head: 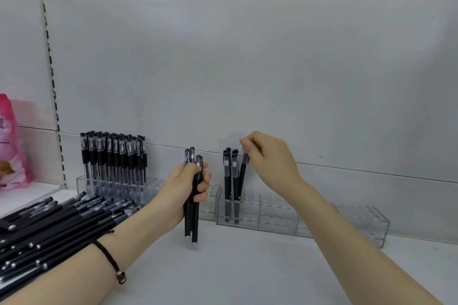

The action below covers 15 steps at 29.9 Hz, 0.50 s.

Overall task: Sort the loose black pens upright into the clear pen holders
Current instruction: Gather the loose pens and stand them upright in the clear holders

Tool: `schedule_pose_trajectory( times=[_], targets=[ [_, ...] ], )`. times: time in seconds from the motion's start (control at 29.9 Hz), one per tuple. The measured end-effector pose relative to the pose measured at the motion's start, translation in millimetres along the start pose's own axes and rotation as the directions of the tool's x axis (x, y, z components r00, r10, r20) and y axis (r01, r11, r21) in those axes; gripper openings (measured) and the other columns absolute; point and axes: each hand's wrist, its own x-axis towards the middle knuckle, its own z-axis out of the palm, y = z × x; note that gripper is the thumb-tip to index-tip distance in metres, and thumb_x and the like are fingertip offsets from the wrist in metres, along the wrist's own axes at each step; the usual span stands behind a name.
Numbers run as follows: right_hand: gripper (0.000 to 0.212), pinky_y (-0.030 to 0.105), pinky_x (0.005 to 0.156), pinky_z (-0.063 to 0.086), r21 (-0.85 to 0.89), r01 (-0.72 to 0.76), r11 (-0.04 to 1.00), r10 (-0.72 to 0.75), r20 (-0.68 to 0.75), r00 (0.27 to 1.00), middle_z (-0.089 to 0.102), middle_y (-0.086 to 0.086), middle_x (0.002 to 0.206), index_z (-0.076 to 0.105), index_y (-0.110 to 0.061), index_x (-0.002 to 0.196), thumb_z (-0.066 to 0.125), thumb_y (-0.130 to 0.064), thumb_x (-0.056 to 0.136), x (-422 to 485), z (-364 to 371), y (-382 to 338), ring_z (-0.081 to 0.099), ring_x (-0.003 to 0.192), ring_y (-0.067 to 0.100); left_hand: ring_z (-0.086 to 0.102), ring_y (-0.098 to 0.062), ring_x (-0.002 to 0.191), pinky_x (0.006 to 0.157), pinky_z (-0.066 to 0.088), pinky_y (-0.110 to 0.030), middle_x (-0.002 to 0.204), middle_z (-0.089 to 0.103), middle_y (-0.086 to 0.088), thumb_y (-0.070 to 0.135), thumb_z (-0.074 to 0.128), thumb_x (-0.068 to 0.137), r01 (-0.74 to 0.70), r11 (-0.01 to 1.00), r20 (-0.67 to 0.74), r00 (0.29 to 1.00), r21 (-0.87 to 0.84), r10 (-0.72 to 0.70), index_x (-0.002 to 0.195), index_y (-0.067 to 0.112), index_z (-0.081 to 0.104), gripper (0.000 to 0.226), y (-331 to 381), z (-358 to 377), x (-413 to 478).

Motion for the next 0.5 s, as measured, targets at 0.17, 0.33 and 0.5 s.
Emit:
schedule_pose_trajectory(
  times=[0.17,0.33,0.5],
  targets=[
    [0.056,0.032,0.055,0.039,-0.132,-0.084,0.988,0.092,0.054,0.994,0.054,0.002,0.055,0.052,-0.012,0.059,0.038,-0.049,0.099,-3.3,-1.5,1.2,0.051,0.057,0.022,0.043,-0.012,0.045,0.04,0.035,-0.02,0.064,0.056,-0.004,0.026,0.047,0.099,-0.038,0.993,0.141,0.99,0.111,0.022,0.109,0.018,0.057,0.015,-0.5,0.3,-7.6],
    [0.064,0.036,0.06,0.047,0.041,-0.102,0.994,0.105,-0.063,0.993,0.068,0.005,0.07,0.059,-0.004,0.067,0.035,-0.055,0.097,0.6,-6.7,-3.3,0.056,0.059,0.02,0.032,-0.007,0.041,0.036,0.025,-0.016,0.059,0.053,-0.004,0.029,0.048,0.096,-0.033,0.989,0.225,0.974,0.143,0.0,0.104,0.011,0.047,0.02,0.9,1.8,-11.6],
    [0.026,0.022,0.059,0.042,0.332,-0.052,0.942,0.012,0.121,0.993,0.065,-0.008,0.062,0.074,-0.018,0.079,0.067,-0.043,0.086,-1.6,-12.3,-24.0,0.051,0.055,0.002,0.035,-0.007,0.041,0.037,0.028,-0.016,0.062,0.056,-0.004,0.029,0.048,0.093,-0.055,0.988,0.309,0.951,0.147,0.007,0.101,0.012,0.046,0.019,1.9,5.7,-14.2]
  ],
)
